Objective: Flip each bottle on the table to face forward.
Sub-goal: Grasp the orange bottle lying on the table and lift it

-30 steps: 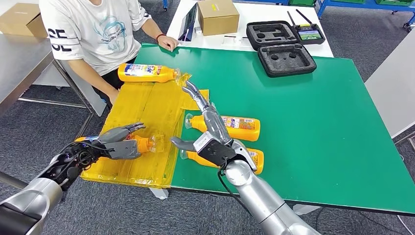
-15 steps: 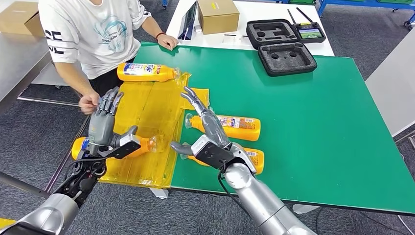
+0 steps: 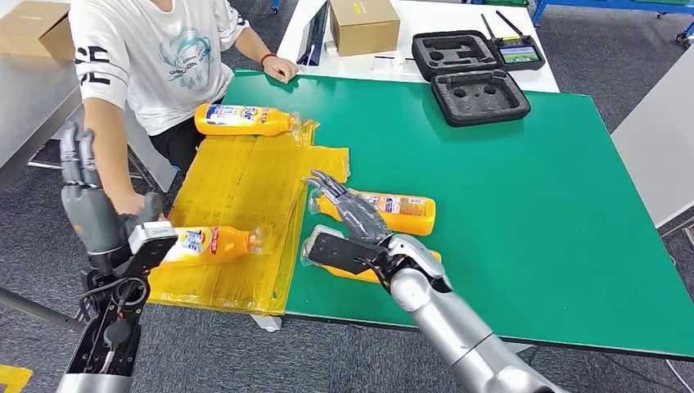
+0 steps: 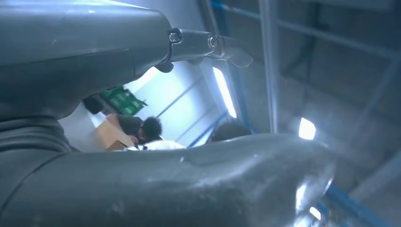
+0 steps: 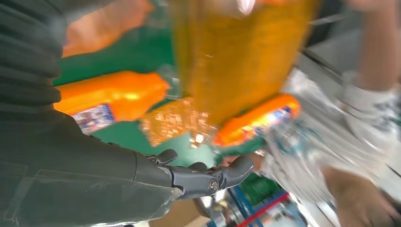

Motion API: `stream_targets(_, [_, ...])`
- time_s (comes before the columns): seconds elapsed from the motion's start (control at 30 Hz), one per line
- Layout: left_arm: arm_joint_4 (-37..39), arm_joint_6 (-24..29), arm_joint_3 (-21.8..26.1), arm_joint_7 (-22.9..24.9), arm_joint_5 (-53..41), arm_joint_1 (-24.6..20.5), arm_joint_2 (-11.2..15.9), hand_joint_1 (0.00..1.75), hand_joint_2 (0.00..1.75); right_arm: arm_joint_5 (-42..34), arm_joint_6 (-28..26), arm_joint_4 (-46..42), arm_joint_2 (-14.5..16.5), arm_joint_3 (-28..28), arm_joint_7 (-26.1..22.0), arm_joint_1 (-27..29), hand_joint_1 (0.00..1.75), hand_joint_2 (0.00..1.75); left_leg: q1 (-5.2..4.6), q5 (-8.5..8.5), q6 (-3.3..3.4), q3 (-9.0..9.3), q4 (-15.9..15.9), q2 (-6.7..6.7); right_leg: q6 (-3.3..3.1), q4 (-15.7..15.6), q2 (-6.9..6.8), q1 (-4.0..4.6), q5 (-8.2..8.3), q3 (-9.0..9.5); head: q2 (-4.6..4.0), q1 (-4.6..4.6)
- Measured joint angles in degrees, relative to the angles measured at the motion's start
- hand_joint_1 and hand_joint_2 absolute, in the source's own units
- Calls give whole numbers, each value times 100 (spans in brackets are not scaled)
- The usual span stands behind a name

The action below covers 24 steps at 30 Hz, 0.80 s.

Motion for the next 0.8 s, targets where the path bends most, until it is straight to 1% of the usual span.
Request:
stream_targets(0.07, [-99, -2, 69, 0, 539, 123, -21, 0, 0, 180, 237, 33, -178, 21, 234, -29, 0, 175, 0, 0, 0, 0, 0, -2, 0, 0, -2, 0, 0, 1, 0, 1])
stream_targets(0.13, [-65, -42, 48, 2, 1482, 250, -8, 0, 0, 327, 450, 70, -409, 42, 466, -22, 0, 175, -1, 0, 0, 0, 1, -3, 0, -2, -3, -1, 0, 0, 0, 1])
stream_targets(0.2, [48, -121, -56, 5, 2380, 364, 32, 0, 0, 433, 555, 94, -659, 55, 646, 47, 0, 175, -1, 0, 0, -1, 1, -7, 0, -3, -7, -2, 0, 0, 0, 2])
stream_targets(0.27, [160, -190, -196, 4, 2848, 438, 80, 0, 0, 526, 565, 91, -870, 56, 771, 178, 0, 175, -2, 0, 1, -3, 2, -10, 0, -3, -10, -2, 0, 0, 0, 2])
stream_targets(0.4, [351, -297, -489, 2, 3157, 472, 179, 0, 0, 711, 623, -52, -1173, 35, 992, 509, 0, 175, -3, -2, 2, -6, 2, -10, 1, -4, -10, -3, 0, -2, 0, 0])
stream_targets(0.5, [477, -354, -653, 1, 3237, 470, 237, 0, 0, 781, 769, -177, -1330, 15, 1053, 667, 0, 175, -2, -4, 2, -6, 1, -6, 1, -4, -8, -1, 0, -5, 0, 0])
stream_targets(0.63, [603, -364, -785, 1, 3243, 457, 279, 0, 0, 850, 870, -309, -1453, -3, 1080, 772, 0, 175, 1, -4, 1, -3, 1, -3, 0, -4, -6, 1, -1, -5, 0, 0])
stream_targets(0.8, [693, -339, -831, 1, 3247, 456, 294, 0, 0, 894, 874, -411, -1528, -5, 1105, 851, 0, 175, 1, -4, 1, -2, 1, -3, 0, -4, -6, 1, -1, -2, 0, 2])
